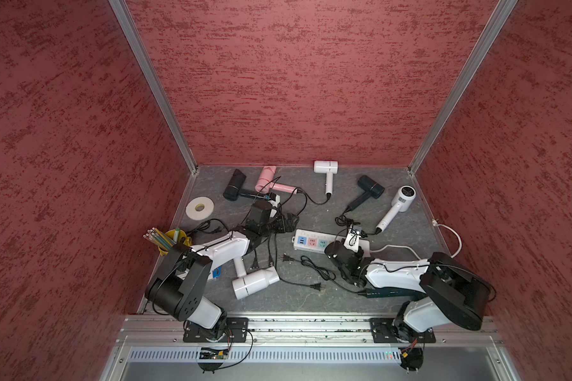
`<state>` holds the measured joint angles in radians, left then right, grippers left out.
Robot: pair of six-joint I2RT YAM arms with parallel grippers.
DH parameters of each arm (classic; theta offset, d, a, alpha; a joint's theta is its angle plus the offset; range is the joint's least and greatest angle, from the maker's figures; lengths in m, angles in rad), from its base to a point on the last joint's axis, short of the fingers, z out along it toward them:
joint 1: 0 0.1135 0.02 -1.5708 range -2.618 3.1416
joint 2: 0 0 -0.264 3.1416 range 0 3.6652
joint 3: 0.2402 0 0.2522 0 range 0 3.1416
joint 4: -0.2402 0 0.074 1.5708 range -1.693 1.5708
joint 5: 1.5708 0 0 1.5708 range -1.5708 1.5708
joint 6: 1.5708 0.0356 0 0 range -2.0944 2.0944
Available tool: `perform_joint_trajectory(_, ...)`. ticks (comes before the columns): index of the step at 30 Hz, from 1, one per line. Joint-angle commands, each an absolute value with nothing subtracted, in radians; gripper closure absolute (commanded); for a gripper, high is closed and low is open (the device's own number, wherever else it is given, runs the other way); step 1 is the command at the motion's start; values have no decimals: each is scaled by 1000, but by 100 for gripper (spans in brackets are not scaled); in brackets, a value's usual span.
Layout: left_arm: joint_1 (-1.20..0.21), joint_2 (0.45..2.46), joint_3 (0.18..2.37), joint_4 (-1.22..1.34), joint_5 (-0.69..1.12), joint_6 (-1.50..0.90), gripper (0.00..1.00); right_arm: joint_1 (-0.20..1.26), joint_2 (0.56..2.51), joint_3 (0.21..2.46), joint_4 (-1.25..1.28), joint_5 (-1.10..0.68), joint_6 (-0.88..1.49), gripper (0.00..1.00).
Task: Charge the blow dryers
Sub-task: Insert the plug into the socket.
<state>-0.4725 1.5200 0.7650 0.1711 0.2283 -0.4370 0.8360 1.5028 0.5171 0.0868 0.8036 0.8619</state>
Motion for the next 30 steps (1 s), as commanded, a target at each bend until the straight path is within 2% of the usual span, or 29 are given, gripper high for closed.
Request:
perform_joint_trajectory(1, -477, 1495, 781, 161, 217, -431, 0, 784, 1544, 484, -3, 715, 805, 100)
perform_joint_trajectory(13, -480, 1500, 775, 174, 214, -426, 0, 721, 1558, 528, 89, 598, 618, 100)
perform_joint_trajectory(18, -482, 1499, 776, 172, 213, -426, 0, 715, 1479, 547, 20, 586, 635, 88)
perform_joint_trajectory(23, -483, 1482, 776, 166, 216, -425, 0, 707, 1404, 594, -79, 580, 637, 63)
perform_joint_trajectory(30, -483, 1475, 781, 155, 228, -431, 0, 703, 1276, 633, -167, 529, 616, 49)
